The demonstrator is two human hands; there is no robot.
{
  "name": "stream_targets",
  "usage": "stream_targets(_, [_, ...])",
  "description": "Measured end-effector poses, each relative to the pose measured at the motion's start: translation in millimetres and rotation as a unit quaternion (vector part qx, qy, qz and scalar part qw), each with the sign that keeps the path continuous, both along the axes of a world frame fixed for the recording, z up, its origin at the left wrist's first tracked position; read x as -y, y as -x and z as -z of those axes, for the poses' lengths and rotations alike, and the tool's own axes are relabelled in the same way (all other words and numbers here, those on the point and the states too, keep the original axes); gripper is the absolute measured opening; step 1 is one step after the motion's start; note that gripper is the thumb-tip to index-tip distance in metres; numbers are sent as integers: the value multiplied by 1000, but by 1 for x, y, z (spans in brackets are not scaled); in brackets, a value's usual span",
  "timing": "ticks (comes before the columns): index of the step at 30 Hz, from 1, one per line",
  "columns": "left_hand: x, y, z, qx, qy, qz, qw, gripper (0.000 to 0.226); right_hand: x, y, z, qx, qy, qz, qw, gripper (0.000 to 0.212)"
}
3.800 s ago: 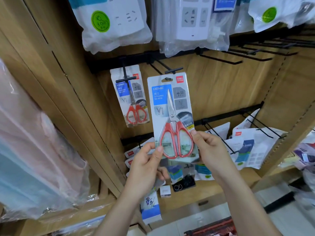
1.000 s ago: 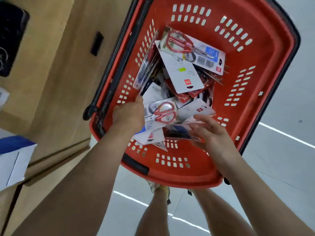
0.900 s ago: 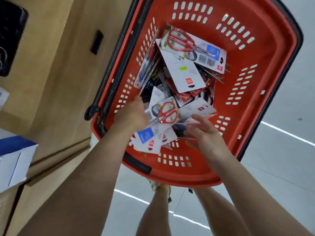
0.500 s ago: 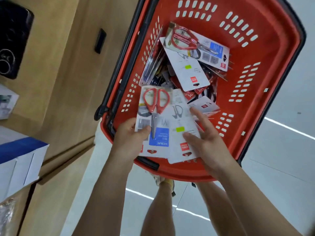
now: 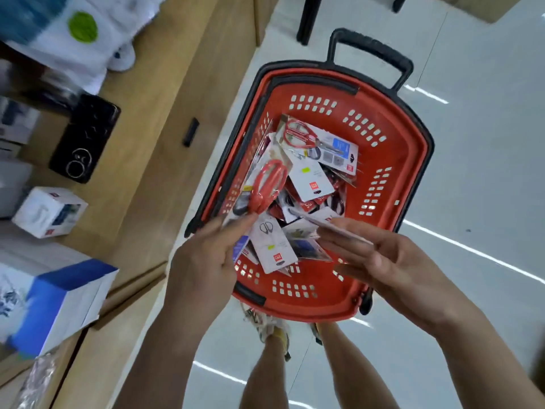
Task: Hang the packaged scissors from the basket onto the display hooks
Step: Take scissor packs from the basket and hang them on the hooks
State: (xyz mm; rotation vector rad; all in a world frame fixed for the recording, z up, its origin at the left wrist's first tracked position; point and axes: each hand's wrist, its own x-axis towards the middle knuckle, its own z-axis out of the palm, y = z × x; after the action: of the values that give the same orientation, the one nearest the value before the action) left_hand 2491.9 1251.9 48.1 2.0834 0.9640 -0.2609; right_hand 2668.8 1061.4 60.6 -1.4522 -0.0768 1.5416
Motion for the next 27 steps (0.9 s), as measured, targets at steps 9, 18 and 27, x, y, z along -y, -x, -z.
stream_targets(9, [26, -29, -164, 143, 189, -147, 960, 27, -53, -26, -164, 137, -42, 51, 988, 44])
stream_targets(18, [61, -48, -331, 259, 188, -358, 877, 22, -66, -45, -319, 165, -112, -94, 975, 19])
stream_targets(27, [48, 0, -442, 387, 132, -456, 790, 22, -101, 35, -409, 49, -241, -76, 966, 25])
